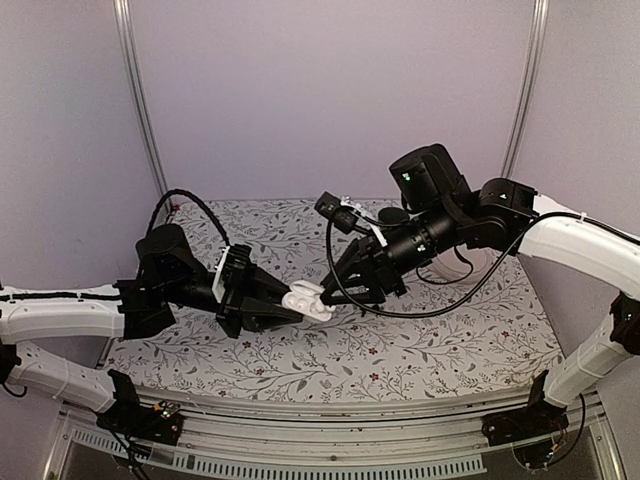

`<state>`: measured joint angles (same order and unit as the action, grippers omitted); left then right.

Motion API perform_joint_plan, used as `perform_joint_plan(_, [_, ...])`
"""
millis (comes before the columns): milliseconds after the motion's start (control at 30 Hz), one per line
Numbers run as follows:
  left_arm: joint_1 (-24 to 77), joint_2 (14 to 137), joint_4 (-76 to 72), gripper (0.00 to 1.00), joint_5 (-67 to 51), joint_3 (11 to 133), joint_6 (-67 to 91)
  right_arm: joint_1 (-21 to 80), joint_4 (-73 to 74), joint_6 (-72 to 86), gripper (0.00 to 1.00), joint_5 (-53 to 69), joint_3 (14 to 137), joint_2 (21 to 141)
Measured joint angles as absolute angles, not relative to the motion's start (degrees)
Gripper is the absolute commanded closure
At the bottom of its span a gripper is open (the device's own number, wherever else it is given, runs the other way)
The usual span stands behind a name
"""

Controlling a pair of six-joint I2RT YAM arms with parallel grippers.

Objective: Insert the wireless bluetooth earbuds into the charging case
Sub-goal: Pass from the right arm to the left

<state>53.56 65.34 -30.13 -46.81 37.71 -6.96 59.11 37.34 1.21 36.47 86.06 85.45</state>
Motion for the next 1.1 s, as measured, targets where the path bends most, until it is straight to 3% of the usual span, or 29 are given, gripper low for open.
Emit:
perform_joint_plan(467, [52.77, 72.18, -50.46, 1.0, -40.03, 32.82, 12.32, 58.78, 32.91, 4.05, 0.46, 27.2, 83.31, 84.31])
perform_joint_plan(900, [51.9, 73.14, -52.8, 1.0, -35.14, 32.82, 15.94, 58.11, 30.37, 5.58, 0.2, 21.54, 82.63, 83.92])
perform_joint_plan(1100, [51.27, 73.41, -53.32, 1.0, -33.98, 32.82, 16.38, 57.65, 30.52, 6.68, 0.18, 21.06, 82.02, 82.37])
